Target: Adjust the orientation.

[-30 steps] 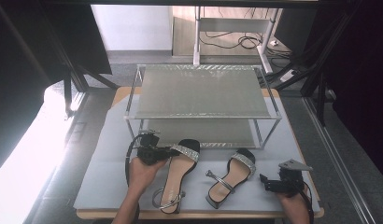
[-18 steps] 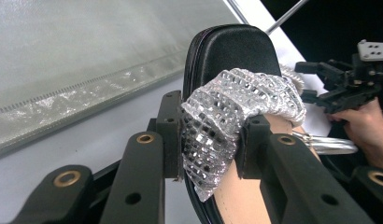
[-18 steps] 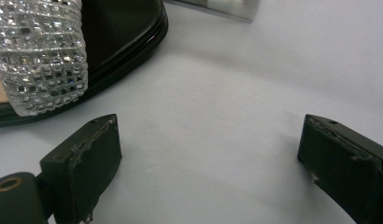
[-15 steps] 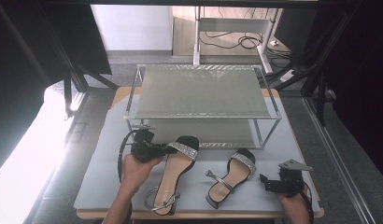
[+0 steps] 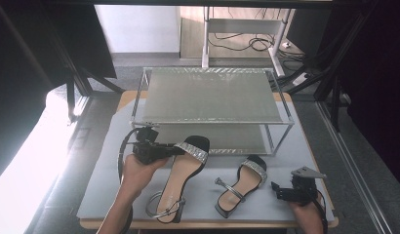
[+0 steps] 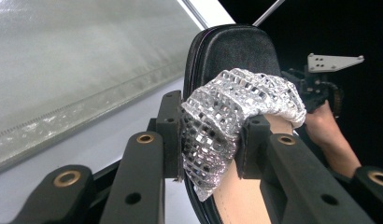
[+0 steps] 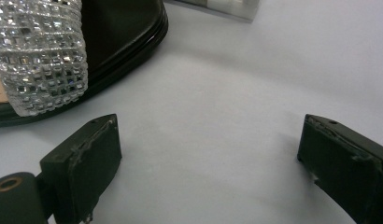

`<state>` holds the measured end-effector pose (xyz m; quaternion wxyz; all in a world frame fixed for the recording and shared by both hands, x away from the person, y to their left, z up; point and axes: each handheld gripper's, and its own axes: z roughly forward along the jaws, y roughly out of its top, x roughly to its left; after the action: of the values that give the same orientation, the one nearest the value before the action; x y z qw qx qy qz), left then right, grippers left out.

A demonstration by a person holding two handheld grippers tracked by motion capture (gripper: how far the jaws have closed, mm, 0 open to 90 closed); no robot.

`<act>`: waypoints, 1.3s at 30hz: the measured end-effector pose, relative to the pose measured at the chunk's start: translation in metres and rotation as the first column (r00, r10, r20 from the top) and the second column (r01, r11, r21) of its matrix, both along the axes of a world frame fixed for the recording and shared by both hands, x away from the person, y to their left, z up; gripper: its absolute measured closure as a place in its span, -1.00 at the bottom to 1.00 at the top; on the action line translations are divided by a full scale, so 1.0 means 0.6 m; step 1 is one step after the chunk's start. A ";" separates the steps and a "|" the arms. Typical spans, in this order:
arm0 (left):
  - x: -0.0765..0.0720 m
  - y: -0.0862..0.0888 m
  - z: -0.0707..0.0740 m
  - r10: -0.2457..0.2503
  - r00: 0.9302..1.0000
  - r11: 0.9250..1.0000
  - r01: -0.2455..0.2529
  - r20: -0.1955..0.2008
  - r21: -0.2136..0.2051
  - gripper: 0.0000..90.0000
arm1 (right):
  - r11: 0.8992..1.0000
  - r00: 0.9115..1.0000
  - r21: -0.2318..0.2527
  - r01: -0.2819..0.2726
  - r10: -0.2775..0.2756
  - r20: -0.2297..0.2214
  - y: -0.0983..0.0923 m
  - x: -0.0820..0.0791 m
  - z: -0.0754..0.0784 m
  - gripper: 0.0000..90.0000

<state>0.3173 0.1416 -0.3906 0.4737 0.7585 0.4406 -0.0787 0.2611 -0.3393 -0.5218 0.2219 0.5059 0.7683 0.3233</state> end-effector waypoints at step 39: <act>0.130 0.006 0.124 0.120 0.992 0.992 -0.121 -0.047 -0.033 0.52 | 1.000 1.000 0.002 0.001 -0.001 -0.002 0.000 0.000 0.000 -0.88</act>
<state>0.3955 0.1455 -0.3165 0.4810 0.7201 0.4945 -0.0746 0.2611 -0.3393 -0.5218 0.2205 0.5069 0.7680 0.3235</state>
